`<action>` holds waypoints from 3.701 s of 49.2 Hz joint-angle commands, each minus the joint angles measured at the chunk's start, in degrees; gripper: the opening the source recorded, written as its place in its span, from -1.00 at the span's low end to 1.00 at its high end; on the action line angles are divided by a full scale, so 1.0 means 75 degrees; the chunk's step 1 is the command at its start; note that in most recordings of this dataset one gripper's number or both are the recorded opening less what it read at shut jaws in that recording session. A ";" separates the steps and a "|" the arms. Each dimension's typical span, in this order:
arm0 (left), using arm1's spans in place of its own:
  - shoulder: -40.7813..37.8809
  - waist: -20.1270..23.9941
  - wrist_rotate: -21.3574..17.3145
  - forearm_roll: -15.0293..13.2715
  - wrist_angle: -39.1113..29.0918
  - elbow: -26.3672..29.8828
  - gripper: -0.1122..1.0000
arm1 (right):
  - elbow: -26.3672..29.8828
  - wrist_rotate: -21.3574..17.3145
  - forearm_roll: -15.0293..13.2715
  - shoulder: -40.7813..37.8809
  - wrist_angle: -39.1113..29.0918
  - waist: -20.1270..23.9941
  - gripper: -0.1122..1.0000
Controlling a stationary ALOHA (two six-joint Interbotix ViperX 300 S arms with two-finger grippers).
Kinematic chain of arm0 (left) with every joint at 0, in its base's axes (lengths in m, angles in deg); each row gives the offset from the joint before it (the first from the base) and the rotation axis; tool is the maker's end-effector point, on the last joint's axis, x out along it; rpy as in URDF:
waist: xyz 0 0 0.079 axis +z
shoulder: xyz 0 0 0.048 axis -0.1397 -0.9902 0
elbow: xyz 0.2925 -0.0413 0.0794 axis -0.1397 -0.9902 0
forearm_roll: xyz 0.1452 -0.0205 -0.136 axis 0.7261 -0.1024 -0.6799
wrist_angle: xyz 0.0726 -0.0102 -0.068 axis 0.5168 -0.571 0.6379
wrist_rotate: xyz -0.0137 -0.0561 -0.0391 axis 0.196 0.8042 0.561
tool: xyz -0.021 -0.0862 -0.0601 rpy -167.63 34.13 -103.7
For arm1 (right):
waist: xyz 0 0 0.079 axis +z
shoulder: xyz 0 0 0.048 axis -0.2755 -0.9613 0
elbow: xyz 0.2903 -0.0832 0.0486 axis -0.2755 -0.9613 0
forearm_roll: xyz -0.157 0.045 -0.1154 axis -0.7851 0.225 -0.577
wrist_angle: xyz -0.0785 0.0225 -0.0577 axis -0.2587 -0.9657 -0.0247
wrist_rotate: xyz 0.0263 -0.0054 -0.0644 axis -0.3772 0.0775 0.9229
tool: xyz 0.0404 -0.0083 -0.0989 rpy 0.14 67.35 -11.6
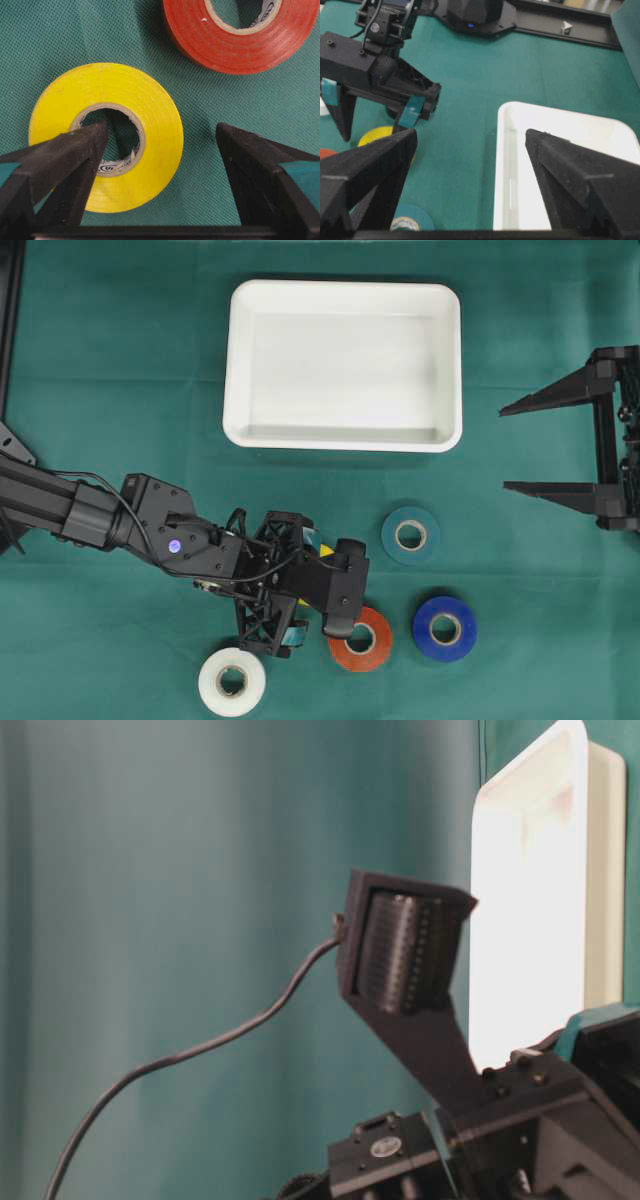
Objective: Pick up the tape from a random location and place it into the white case.
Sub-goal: 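Lower the left gripper into the yellow roll's hole and close it, then lift the yellow roll with the left gripper toward the white tray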
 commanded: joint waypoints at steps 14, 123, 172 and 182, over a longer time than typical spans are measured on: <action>0.0059 0.0000 0.0012 -0.0012 0.0188 0.0012 0.88 | 0.0141 0.0012 -0.0012 -0.0035 0.0023 -0.0012 0.82; 0.3000 -0.0047 -0.0070 0.0059 -0.2672 0.1887 -0.38 | 0.0129 -0.0047 0.0012 -0.0199 0.0035 0.0000 0.82; 0.3469 -0.0047 -0.0070 0.0117 -0.3340 0.2203 -0.38 | 0.0129 -0.0047 0.0012 -0.0199 0.0023 0.0000 0.82; 0.3469 -0.0047 -0.0070 0.0117 -0.3328 0.2203 -0.38 | 0.0129 -0.0047 0.0000 -0.0199 0.0023 0.0000 0.82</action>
